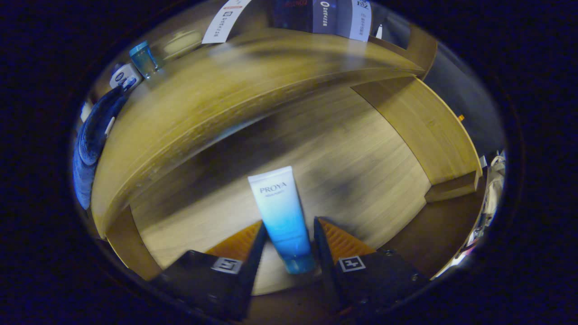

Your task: Pull open the drawer, take out the items inside it, and place them on the countertop above the cabinet.

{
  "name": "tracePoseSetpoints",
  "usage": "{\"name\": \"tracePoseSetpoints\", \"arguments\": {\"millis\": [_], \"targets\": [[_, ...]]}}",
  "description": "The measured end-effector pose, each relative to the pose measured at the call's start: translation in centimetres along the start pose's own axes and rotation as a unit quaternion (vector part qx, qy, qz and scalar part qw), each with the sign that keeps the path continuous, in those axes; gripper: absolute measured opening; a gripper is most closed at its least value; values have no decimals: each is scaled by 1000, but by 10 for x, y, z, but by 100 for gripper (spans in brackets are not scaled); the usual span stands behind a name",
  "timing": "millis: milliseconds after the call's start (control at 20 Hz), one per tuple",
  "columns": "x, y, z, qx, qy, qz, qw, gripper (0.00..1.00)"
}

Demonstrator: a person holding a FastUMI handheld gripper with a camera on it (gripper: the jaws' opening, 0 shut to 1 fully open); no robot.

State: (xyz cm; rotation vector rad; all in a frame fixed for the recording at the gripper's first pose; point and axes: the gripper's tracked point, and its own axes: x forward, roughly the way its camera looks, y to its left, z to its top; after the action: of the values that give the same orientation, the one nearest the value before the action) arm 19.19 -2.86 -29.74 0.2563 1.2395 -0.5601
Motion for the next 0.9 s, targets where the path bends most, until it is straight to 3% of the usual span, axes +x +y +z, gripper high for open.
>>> {"name": "tracePoseSetpoints", "arguments": {"millis": [350, 600, 900], "targets": [[1, 3, 8, -6, -32, 15, 999, 39], [-17, 12, 28, 5, -99, 53, 994, 39], [-61, 3, 46, 10, -159, 45, 986, 39]]}}
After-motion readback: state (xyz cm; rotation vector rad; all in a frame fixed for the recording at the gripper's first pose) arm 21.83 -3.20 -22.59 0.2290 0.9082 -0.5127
